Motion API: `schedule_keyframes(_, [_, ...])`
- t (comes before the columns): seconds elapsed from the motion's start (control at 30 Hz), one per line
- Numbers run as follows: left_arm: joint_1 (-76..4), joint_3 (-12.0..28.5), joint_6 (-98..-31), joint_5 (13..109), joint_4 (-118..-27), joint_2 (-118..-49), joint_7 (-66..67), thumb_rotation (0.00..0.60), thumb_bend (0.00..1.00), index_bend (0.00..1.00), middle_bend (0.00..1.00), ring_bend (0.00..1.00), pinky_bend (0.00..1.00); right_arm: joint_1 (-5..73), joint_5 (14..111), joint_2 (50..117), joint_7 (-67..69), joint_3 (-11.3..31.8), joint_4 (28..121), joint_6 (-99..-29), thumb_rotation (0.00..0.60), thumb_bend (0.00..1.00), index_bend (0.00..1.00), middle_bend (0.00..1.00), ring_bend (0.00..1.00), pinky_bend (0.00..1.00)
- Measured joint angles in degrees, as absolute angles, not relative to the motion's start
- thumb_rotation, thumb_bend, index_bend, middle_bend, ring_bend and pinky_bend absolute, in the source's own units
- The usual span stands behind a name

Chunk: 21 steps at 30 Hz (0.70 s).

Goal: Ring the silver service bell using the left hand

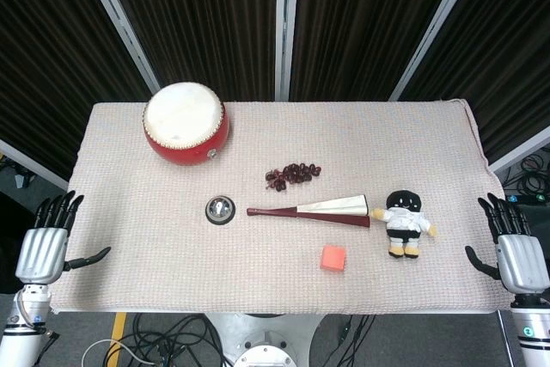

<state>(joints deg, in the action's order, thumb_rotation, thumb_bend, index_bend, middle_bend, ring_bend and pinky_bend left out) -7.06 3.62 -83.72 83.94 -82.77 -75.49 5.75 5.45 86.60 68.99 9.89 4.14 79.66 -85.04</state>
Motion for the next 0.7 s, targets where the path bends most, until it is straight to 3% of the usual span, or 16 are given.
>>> schedule_keyframes(0.7, [-12.3, 4.5, -78.2, 85.0, -83.6, -76.8, 6.0, 0.227, 0.00, 0.03, 0.00, 0.00, 0.00, 5.5, 85.7, 66.9, 8.4, 5.7, 83.4, -86.2, 0.600, 0.22, 0.00, 0.00, 0.00, 0.00])
